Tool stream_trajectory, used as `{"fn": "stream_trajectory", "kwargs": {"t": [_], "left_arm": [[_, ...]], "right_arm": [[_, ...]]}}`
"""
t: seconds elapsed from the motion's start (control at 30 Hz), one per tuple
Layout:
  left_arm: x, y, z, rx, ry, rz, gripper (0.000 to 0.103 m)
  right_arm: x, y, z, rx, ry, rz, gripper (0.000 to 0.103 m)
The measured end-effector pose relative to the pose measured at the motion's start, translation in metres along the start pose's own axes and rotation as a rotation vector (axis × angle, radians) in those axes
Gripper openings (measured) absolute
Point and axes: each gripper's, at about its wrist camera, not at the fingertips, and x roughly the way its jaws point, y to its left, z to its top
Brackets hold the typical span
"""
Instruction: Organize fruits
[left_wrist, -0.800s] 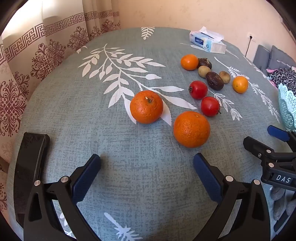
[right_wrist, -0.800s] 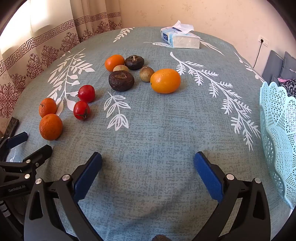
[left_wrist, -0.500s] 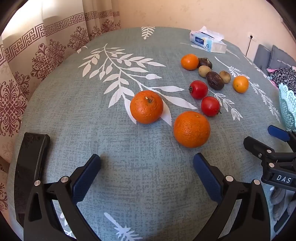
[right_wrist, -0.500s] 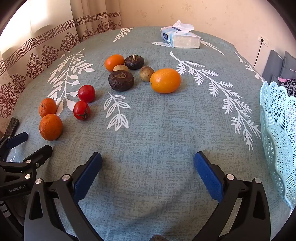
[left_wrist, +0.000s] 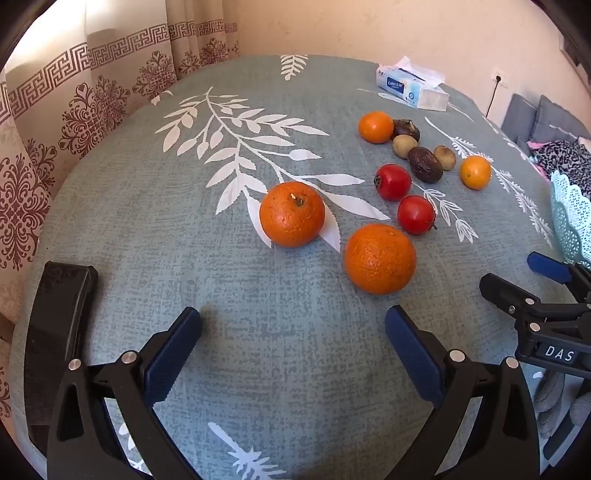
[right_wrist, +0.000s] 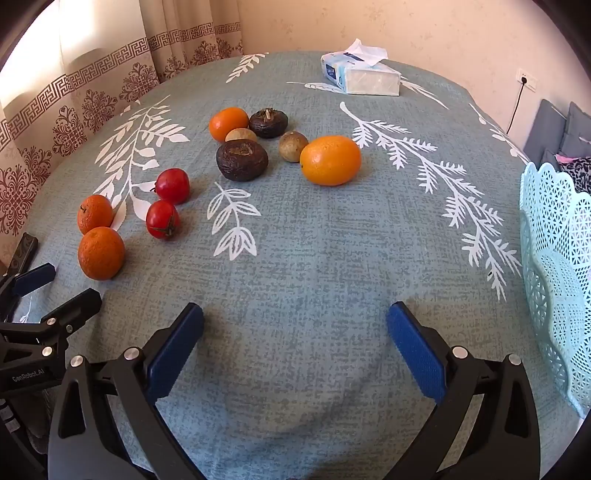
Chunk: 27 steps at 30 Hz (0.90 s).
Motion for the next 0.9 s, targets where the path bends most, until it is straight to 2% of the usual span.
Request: {"fn": "stream_trajectory", "kwargs": {"t": [0.9], "left_arm": [[-0.0045, 0.0018, 0.0021, -0.011, -0.017, -0.024, 0.098]], "right_arm": [[0.0005, 0.0006, -0.0001, 0.0, 0.002, 0.0, 0.101]]}}
